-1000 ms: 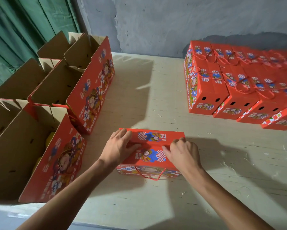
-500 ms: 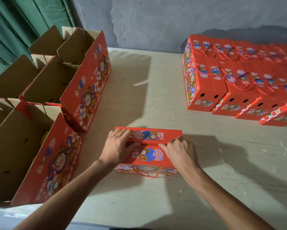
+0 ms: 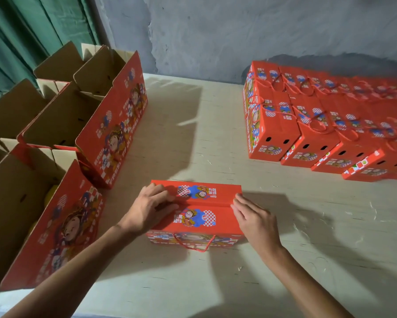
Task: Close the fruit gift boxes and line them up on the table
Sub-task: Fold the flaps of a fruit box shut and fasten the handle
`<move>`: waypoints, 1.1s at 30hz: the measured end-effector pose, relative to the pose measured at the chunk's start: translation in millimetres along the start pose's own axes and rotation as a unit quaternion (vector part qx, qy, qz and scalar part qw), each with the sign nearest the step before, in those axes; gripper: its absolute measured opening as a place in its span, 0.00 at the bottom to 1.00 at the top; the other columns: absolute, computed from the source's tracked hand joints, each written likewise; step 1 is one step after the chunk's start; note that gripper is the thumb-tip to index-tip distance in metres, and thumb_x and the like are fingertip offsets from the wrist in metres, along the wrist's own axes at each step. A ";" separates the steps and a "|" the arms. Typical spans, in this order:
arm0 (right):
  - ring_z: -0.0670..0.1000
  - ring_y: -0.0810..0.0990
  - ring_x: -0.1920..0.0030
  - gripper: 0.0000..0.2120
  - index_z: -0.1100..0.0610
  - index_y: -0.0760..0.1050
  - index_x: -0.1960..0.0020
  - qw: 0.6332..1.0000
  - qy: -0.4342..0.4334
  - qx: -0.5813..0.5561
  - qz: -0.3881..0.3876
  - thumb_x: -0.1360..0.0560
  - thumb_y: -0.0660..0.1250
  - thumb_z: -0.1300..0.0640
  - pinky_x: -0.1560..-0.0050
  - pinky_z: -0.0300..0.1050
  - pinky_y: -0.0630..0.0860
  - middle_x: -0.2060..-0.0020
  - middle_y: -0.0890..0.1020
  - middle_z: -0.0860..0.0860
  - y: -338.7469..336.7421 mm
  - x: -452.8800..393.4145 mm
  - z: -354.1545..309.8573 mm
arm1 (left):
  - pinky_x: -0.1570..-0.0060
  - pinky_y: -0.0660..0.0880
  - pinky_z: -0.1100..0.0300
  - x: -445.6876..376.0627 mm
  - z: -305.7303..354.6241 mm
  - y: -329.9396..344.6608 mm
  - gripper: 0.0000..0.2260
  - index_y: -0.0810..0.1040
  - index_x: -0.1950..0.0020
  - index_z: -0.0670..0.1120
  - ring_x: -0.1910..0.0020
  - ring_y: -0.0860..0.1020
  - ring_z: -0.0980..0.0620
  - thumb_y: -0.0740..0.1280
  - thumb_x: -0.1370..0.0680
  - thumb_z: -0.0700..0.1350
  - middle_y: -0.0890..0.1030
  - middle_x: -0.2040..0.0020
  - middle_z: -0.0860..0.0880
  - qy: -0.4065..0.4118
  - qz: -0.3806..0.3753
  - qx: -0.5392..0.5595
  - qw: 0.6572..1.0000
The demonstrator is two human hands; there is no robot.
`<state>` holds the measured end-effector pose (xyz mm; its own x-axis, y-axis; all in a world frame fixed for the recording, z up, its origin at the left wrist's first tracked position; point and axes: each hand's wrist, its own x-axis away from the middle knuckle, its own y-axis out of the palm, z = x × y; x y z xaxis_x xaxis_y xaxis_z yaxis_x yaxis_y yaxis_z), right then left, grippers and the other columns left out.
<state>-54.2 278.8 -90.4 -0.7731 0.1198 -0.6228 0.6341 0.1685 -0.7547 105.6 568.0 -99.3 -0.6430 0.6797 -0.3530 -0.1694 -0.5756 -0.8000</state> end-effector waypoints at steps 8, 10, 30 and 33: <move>0.48 0.86 0.48 0.06 0.61 0.86 0.46 0.850 0.371 -0.371 0.043 0.23 0.74 0.63 0.42 0.45 0.81 0.48 0.87 0.52 9.1 5.5 -14.3 | 0.52 0.71 0.53 3.0 14.7 11.4 0.10 0.79 0.53 0.50 0.55 0.72 0.53 0.69 0.21 0.55 0.75 0.57 0.56 -0.145 0.134 0.078 0.977; 0.46 0.85 0.49 0.07 0.63 0.84 0.46 0.807 0.408 -0.423 0.059 0.23 0.73 0.65 0.45 0.39 0.80 0.48 0.87 0.54 13.4 3.4 -17.7 | 0.42 0.70 0.57 6.9 12.7 12.6 0.14 0.77 0.42 0.49 0.45 0.72 0.55 0.70 0.22 0.56 0.74 0.47 0.56 -0.189 0.148 0.111 0.965; 0.41 0.81 0.62 0.11 0.52 0.85 0.47 0.785 0.477 -0.395 -0.032 0.15 0.63 0.54 0.60 0.36 0.78 0.58 0.88 0.43 30.0 17.0 -14.6 | 0.59 0.84 0.49 17.7 16.9 21.2 0.22 0.85 0.52 0.40 0.60 0.86 0.45 0.77 0.29 0.60 0.87 0.58 0.42 -0.469 0.083 0.419 0.773; 0.37 0.81 0.63 0.09 0.48 0.84 0.49 0.766 0.495 -0.409 -0.022 0.17 0.66 0.56 0.62 0.31 0.76 0.60 0.87 0.40 29.0 13.1 -18.9 | 0.62 0.82 0.54 18.8 13.6 20.0 0.20 0.84 0.50 0.41 0.61 0.86 0.47 0.76 0.27 0.58 0.87 0.58 0.44 -0.467 0.065 0.411 0.780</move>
<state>-46.2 303.7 -116.5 -0.6817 0.7122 0.1674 0.6994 0.7016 -0.1365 79.9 563.0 -115.4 -0.8932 0.1839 0.4103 -0.2315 -0.9704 -0.0690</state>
